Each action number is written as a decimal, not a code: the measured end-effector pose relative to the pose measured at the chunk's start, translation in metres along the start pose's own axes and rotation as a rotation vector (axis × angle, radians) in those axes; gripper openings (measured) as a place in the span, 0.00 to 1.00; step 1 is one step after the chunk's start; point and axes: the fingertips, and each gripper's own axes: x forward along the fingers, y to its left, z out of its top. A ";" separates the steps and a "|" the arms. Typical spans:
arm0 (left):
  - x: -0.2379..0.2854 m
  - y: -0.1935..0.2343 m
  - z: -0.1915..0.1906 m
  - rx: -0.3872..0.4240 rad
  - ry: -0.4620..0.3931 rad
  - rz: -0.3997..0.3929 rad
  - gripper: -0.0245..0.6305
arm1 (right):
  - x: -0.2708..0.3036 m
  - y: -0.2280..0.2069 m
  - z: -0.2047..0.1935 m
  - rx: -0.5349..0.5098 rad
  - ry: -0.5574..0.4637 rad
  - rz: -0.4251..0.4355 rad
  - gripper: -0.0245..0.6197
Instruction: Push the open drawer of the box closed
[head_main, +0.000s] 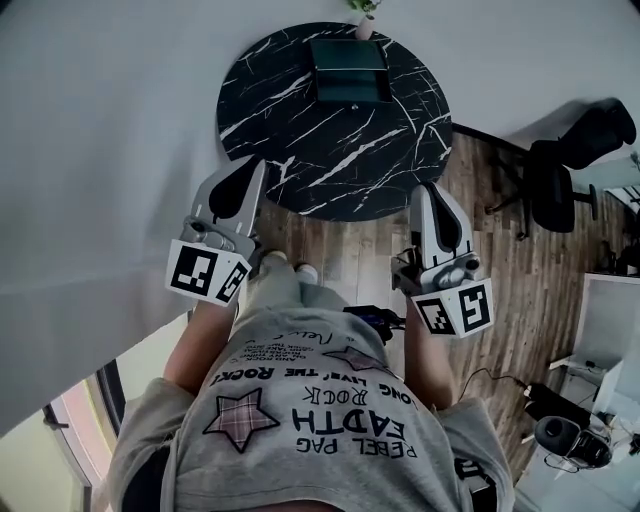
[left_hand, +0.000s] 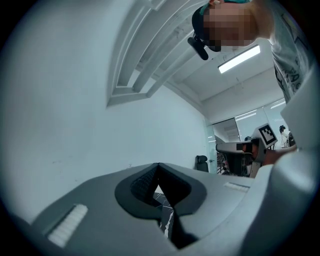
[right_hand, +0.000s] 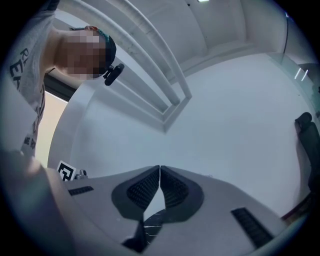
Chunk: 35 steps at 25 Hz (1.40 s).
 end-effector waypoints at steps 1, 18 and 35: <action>0.003 0.003 0.000 0.003 0.000 0.001 0.05 | 0.002 -0.003 -0.002 0.001 0.002 -0.007 0.06; 0.122 0.084 0.001 -0.016 -0.056 -0.004 0.05 | 0.082 -0.061 0.002 -0.023 -0.032 -0.086 0.06; 0.260 0.164 -0.038 -0.030 -0.005 -0.038 0.05 | 0.200 -0.139 -0.039 0.004 0.028 -0.147 0.06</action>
